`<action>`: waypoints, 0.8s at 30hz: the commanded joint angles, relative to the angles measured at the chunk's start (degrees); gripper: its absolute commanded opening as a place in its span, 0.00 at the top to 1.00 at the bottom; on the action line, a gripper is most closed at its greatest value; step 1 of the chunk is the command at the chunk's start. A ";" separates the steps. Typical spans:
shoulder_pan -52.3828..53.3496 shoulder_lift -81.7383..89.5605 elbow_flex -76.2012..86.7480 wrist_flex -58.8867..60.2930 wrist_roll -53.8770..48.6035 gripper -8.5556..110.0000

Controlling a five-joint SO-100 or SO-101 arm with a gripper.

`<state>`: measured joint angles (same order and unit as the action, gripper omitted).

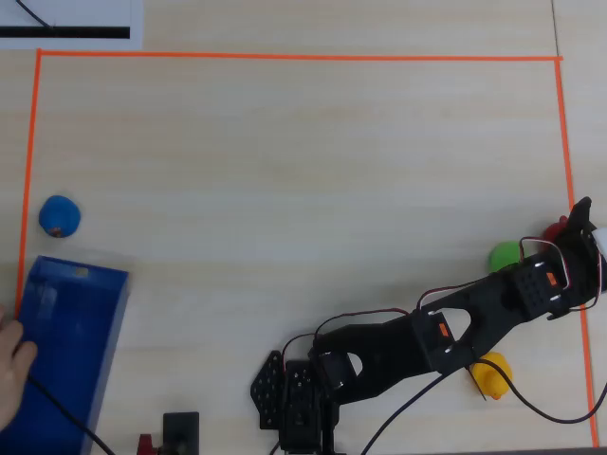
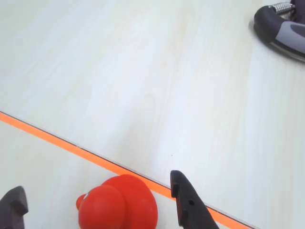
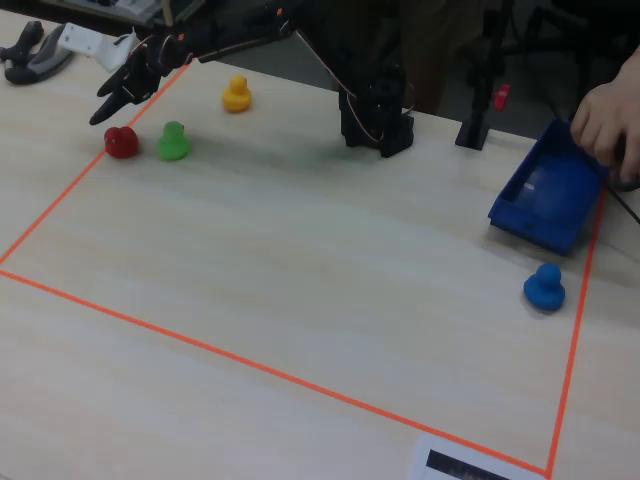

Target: Grasp red duck and put it into box.

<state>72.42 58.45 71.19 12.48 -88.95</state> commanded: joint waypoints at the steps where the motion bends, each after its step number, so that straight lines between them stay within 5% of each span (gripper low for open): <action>1: 0.53 0.97 -1.67 -1.32 -0.44 0.59; 24: 0.70 -2.29 2.46 -3.34 -5.36 0.59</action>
<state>72.69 55.72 73.83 10.63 -94.13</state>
